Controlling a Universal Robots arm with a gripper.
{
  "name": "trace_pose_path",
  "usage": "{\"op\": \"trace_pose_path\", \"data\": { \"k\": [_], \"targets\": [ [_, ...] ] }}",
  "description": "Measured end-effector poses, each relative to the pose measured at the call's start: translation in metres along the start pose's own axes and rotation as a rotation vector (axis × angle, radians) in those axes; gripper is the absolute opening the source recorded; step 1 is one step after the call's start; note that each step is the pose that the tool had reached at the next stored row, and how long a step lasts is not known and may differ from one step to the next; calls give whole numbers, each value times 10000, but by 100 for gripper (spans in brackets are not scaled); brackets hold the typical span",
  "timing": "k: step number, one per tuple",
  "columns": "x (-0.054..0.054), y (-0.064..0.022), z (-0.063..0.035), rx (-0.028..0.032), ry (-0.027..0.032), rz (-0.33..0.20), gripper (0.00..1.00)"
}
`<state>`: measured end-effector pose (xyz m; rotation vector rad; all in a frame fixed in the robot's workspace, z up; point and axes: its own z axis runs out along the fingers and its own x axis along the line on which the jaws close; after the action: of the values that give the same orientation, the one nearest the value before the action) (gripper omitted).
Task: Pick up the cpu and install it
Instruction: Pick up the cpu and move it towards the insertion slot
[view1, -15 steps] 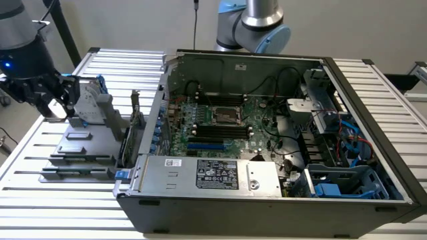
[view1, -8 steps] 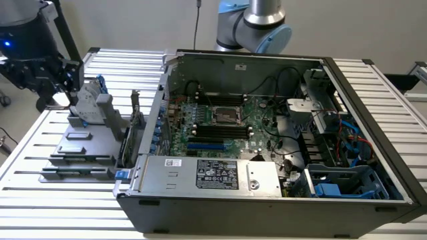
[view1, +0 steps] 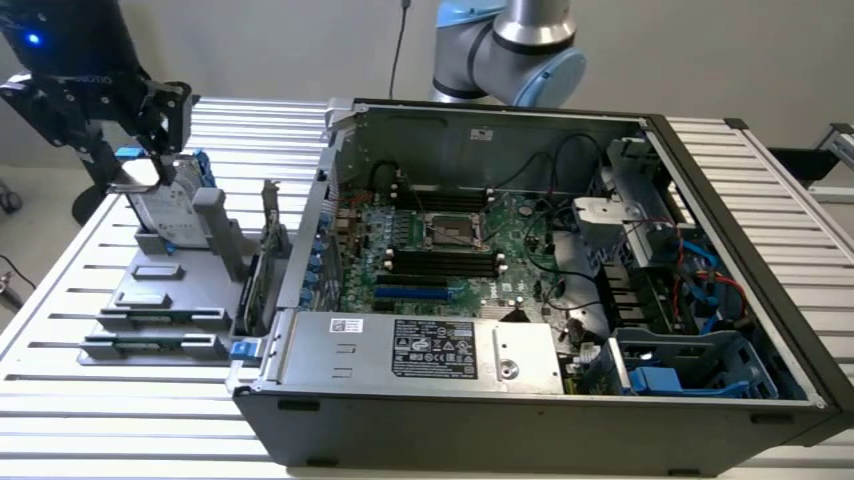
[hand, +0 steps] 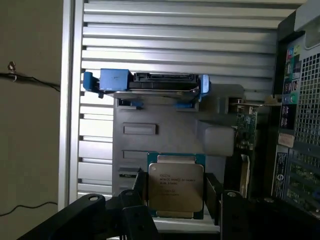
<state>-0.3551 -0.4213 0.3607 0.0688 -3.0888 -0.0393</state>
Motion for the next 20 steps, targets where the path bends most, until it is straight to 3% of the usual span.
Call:
{"op": "trace_pose_path", "data": {
  "k": [8,20],
  "targets": [
    [-347,-8,-298,-5,109,1,55],
    [-887,-30,-401,-7,146,2,55]
  ]
}}
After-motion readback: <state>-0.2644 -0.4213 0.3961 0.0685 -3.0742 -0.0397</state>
